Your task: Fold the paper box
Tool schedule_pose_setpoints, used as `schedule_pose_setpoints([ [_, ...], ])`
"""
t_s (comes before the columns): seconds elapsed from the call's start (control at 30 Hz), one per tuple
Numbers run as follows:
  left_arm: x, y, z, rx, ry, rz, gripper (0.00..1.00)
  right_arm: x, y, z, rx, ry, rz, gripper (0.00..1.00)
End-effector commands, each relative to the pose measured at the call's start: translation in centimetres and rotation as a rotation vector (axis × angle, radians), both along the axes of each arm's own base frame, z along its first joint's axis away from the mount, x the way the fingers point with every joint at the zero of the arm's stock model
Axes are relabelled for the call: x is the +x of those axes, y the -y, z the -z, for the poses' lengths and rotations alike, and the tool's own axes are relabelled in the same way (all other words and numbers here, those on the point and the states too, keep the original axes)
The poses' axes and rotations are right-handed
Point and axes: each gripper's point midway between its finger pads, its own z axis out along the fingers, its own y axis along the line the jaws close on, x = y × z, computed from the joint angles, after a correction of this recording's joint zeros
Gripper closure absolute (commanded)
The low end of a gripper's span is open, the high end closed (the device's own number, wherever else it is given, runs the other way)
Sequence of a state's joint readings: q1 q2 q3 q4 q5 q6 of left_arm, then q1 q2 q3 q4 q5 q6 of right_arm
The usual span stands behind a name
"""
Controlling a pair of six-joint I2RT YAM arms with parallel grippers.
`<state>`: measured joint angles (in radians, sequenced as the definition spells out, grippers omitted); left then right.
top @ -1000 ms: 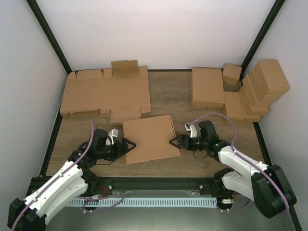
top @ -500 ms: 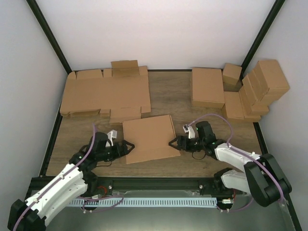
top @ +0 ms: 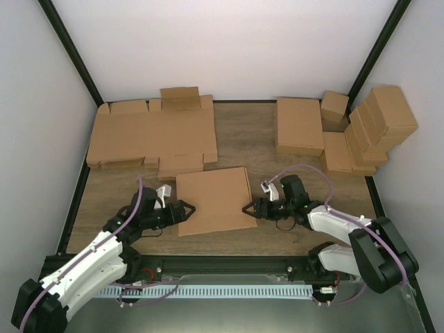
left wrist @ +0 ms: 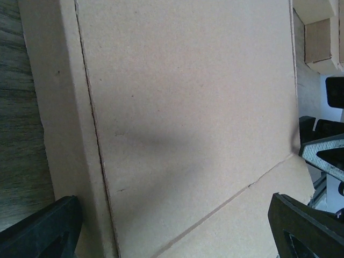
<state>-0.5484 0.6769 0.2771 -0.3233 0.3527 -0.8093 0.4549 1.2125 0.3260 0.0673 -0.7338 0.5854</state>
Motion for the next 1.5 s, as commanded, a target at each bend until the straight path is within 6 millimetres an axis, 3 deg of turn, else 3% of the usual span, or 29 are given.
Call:
schedule_pose_setpoints([
  [0.0,-0.1,2.4,-4.0,-0.125,0.012,0.089,0.03,-0.2,-1.5,-3.7,0.099,0.062,-0.078,0.30],
  [0.2,-0.2,2.3,-7.9,-0.123,0.017,0.090,0.03,0.1,-1.7,-6.9,0.119,0.101,-0.080,0.30],
  [0.63,-0.3,3.3,-13.4,-0.173,-0.039,0.112,0.04,1.0,-1.7,-14.1,0.141,0.194,-0.059,0.30],
  [1.17,-0.3,4.9,-17.1,-0.284,-0.145,0.123,0.04,2.8,-1.3,-17.0,0.081,0.144,0.032,0.25],
  [1.47,0.1,5.3,-16.9,-0.382,-0.265,0.099,0.03,3.4,-1.2,-17.1,0.050,0.064,0.086,0.23],
])
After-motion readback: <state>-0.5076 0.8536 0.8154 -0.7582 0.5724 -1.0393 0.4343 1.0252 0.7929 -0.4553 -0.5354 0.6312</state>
